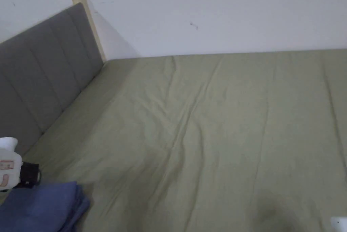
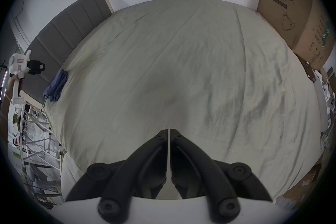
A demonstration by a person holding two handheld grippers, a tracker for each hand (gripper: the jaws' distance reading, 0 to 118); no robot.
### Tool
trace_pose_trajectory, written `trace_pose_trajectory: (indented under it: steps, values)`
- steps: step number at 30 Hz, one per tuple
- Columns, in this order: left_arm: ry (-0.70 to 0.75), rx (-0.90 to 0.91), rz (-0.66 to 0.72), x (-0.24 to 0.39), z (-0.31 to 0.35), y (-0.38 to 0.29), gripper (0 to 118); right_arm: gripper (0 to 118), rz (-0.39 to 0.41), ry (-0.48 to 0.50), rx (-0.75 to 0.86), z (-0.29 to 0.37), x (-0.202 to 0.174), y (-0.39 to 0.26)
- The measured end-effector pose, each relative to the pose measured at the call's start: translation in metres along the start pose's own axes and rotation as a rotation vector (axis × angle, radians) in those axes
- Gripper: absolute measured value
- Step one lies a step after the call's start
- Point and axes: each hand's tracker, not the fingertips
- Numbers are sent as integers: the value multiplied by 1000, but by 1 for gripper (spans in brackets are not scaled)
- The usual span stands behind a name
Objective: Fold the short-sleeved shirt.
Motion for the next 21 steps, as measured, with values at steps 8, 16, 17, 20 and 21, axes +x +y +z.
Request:
trace_pose_trajectory:
  steps: [8,16,17,20,21]
  values:
    - [-137,182,-97,124,97,-58,0,3,-28,18,49,34,22,-21]
    - [-161,395,-168,239,170,-133,0,3,-63,-6,158,77,47,-34]
    - [-147,428,-183,250,177,-142,0,3,-60,-13,177,83,49,-34]
    - [-164,534,-188,284,206,-165,0,3,-66,-48,268,104,50,-36]
    - [-170,571,-184,289,213,-171,0,3,-72,-48,304,111,50,-36]
